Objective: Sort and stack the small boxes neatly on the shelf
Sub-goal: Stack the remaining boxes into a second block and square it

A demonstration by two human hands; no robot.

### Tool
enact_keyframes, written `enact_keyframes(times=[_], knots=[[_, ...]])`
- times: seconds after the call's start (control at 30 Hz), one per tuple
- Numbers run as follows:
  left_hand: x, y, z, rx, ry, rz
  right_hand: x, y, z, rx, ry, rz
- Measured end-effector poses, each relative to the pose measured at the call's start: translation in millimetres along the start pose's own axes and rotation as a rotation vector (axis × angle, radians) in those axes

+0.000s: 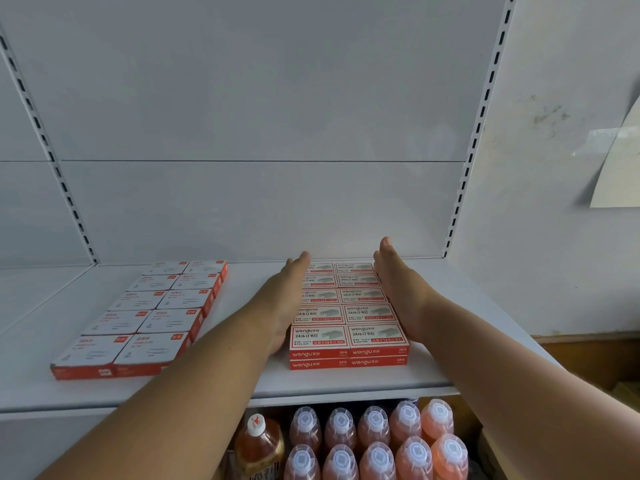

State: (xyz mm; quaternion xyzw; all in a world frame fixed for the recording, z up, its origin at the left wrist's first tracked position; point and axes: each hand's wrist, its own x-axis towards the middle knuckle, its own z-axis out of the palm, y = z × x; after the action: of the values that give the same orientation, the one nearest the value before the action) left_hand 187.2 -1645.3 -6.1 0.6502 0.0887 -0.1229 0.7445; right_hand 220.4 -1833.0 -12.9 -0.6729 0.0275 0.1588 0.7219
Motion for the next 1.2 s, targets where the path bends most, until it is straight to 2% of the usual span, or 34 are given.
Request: enact_keyframes(times=[0.17,0.27,0.4,0.53,0.8,0.9,1.1,1.17,1.2], knots=[[-6,-7,-6,-0.183,-0.072,0.026,-16,4,-5,-0.046,-0.008,-0.044],[-10,-12,-6,-0.194,-0.105,0.047,-24,13,-7,-0.125,0.082,-0.163],[-13,-10,-6,-0.170,-0.122,0.070,-26,10,-3,0.001,0.010,0.023],[-16,-10,-7,-0.157,-0.136,0.078,-26,11,-3,0.049,-0.028,0.049],[-19,-9,-8,-0.174,-0.100,0.114,-35,6,3,0.017,-0.070,-0.019],[-21,-13,-8,-0.165,-0.097,0.140,-37,11,1,-0.106,0.054,-0.167],[-37,-12,-3,-0.173,-0.111,0.121,-44,14,4,-0.127,0.058,-0.229],[-41,-15,-8,-0.076,-0.055,0.187,-53,12,4,-0.170,0.057,-0.214],[-46,-16,-11,0.054,0.007,0.214,-58,13,1,-0.225,0.071,-0.229]])
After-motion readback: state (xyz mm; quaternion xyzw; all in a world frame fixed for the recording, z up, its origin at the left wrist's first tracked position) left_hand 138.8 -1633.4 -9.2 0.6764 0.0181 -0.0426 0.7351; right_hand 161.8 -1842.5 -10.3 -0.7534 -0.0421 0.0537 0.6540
